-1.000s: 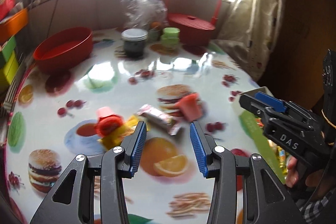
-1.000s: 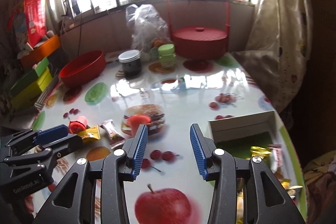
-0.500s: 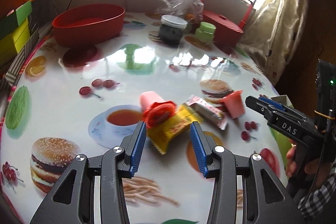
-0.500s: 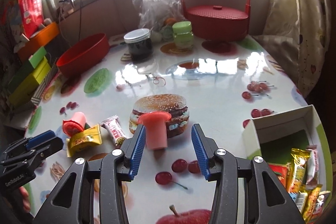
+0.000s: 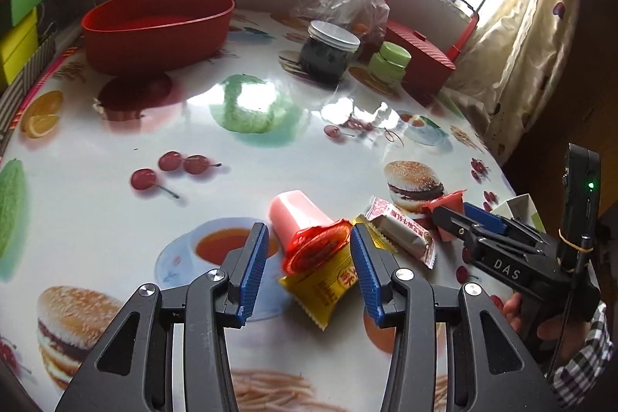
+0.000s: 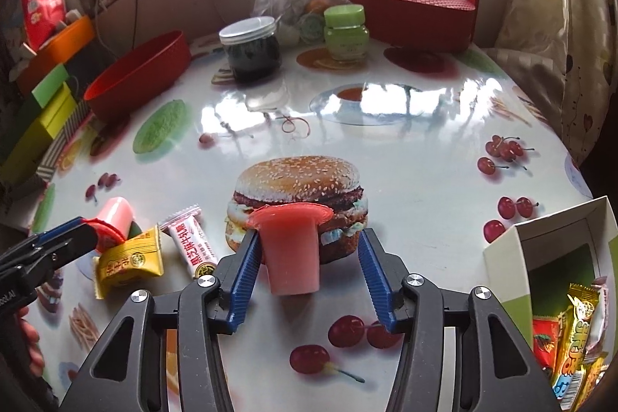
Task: Organize snacks
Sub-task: 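Grasp a red-lidded jelly cup with the right gripper while the left grasps another jelly cup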
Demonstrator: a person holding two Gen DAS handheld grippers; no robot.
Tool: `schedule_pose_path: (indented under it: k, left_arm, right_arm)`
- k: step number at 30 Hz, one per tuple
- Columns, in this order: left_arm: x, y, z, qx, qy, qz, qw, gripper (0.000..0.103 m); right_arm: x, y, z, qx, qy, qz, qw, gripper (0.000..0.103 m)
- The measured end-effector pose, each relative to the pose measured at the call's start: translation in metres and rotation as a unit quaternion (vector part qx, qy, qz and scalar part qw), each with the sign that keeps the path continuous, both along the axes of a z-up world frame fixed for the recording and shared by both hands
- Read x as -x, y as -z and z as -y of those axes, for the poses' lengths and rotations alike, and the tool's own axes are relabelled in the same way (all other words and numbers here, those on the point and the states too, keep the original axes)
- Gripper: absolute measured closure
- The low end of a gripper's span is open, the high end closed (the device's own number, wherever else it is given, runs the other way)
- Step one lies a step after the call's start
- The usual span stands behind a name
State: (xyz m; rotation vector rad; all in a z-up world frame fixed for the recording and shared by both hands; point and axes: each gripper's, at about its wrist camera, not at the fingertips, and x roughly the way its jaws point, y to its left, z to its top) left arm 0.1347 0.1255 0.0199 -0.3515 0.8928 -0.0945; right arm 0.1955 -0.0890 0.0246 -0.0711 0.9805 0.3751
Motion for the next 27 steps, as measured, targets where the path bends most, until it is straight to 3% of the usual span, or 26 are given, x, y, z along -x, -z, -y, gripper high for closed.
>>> schedule_pose_path:
  k: [11, 18, 23, 27]
  left_arm:
    - [-0.017, 0.014, 0.009, -0.009, 0.005, -0.018, 0.9998, 0.054]
    - [-0.015, 0.015, 0.009, -0.042, 0.001, -0.021, 0.9989, 0.054]
    - [-0.014, 0.015, 0.009, -0.046, -0.004, -0.018, 0.9988, 0.054]
    - [-0.013, 0.014, 0.008, -0.048, -0.008, -0.017, 0.9987, 0.057]
  right_arm:
    - [-0.005, 0.006, -0.009, 0.026, 0.004, -0.002, 1.000, 0.052]
    - [-0.002, 0.006, -0.011, 0.030, 0.007, 0.006, 1.000, 0.052]
    - [0.000, 0.006, -0.008, 0.029, 0.008, 0.012, 0.999, 0.071]
    - [0.001, 0.005, -0.006, 0.028, 0.008, 0.013, 0.999, 0.075]
